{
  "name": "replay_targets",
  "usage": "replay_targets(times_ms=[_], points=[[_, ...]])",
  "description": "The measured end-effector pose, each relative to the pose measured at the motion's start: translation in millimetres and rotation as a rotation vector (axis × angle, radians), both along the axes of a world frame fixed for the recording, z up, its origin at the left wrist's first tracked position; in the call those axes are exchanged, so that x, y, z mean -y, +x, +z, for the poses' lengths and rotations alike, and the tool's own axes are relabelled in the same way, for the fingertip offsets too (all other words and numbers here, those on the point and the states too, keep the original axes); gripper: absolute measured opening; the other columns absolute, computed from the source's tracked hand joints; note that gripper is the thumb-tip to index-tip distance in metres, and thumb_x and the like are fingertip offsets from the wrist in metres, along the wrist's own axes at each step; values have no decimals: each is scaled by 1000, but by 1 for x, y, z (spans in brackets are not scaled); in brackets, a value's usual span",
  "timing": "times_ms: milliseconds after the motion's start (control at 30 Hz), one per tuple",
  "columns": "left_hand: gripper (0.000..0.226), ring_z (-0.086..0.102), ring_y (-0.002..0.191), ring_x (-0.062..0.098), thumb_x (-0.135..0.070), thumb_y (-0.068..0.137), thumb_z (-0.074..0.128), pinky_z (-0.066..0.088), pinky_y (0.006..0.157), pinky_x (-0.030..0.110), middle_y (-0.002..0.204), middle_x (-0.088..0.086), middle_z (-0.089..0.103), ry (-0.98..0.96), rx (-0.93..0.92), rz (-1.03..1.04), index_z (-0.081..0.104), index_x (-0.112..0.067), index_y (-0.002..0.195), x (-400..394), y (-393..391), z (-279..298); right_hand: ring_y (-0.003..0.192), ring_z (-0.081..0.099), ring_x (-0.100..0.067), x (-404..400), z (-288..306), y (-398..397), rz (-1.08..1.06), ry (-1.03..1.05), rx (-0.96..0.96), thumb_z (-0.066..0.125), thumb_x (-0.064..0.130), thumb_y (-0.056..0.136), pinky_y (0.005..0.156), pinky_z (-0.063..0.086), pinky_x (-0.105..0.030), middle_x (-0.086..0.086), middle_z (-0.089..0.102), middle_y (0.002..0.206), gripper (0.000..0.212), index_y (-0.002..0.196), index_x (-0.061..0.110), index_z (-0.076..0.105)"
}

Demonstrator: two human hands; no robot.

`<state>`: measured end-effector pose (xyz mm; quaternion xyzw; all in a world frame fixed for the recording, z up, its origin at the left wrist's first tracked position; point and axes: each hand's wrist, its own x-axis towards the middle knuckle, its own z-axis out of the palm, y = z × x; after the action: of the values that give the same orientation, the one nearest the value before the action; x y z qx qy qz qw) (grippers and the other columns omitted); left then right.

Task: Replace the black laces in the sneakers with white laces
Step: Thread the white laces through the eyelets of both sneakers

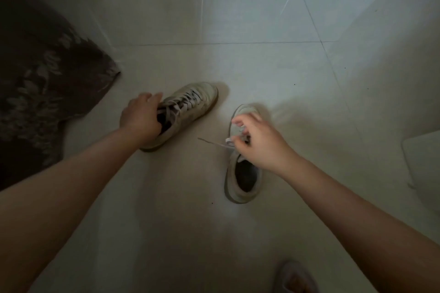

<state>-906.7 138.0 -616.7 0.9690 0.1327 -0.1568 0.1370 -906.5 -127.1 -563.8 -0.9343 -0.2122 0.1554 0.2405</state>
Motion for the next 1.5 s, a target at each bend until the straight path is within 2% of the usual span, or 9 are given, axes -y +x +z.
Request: replay_targets(times_ms=[233, 667, 800, 867, 933, 1100, 1233, 1333, 1500], points=[[27, 59, 94, 34, -22, 87, 50, 44, 68, 35, 108, 10, 60, -12, -72, -56, 47, -18, 114, 12, -35, -8, 90, 58, -10, -47, -9, 6, 137, 0, -163, 56, 23, 90, 81, 46, -24, 4, 61, 100, 20, 109, 17, 62], [41, 52, 109, 22, -28, 91, 49, 41, 72, 31, 121, -2, 55, -28, 85, -193, 45, -28, 132, 5, -99, -13, 77, 52, -14, -87, -48, 13, -201, -88, -239, 66, 28, 87, 67, 38, -22, 3, 60, 81, 14, 81, 18, 57], [63, 51, 110, 26, -10, 76, 64, 34, 81, 35, 127, 3, 51, 91, 150, -391, 44, -21, 135, 13, -92, -20, 77, 59, -19, -79, -52, 13, -175, -158, -280, 69, 28, 84, 65, 40, -24, -3, 65, 78, 21, 76, 8, 67], [69, 58, 90, 28, -12, 56, 78, 31, 71, 35, 108, 7, 59, 147, 191, -476, 55, -16, 121, 17, -88, -23, 85, 64, -24, -77, -52, 16, -181, -149, -358, 69, 32, 84, 72, 47, -29, -13, 71, 87, 30, 83, 2, 72], [63, 58, 76, 27, -15, 47, 81, 24, 63, 35, 95, 9, 61, 155, 252, -529, 60, -12, 107, 18, -85, -26, 90, 65, -28, -76, -49, 20, -171, -171, -415, 66, 38, 85, 78, 50, -31, -18, 70, 94, 40, 90, -1, 71], [38, 61, 77, 26, -16, 72, 59, 26, 63, 35, 100, 8, 65, 77, 451, -618, 61, -11, 110, 16, -85, -30, 76, 55, -18, -70, -40, 25, -87, -274, -542, 63, 40, 88, 66, 36, -25, -6, 56, 75, 34, 80, 8, 68], [33, 62, 73, 26, -13, 74, 57, 26, 61, 34, 94, 8, 68, 82, 485, -585, 68, -8, 105, 14, -86, -29, 81, 53, -12, -69, -39, 21, -149, -114, -643, 68, 29, 86, 68, 39, -24, 0, 60, 84, 18, 89, 11, 68], [32, 62, 72, 25, -13, 76, 53, 31, 59, 32, 91, 7, 68, 82, 490, -590, 69, -8, 103, 13, -87, -30, 88, 52, -9, -62, -38, 24, -167, -41, -750, 60, 29, 92, 86, 43, -26, 7, 58, 86, 15, 91, 14, 65], [35, 62, 68, 25, -12, 74, 47, 37, 57, 30, 85, 8, 68, 70, 489, -588, 70, -6, 101, 14, -87, -28, 73, 46, -8, -51, -43, 22, -212, 135, -846, 55, 20, 94, 72, 39, -20, 6, 52, 74, 13, 82, 19, 61]])
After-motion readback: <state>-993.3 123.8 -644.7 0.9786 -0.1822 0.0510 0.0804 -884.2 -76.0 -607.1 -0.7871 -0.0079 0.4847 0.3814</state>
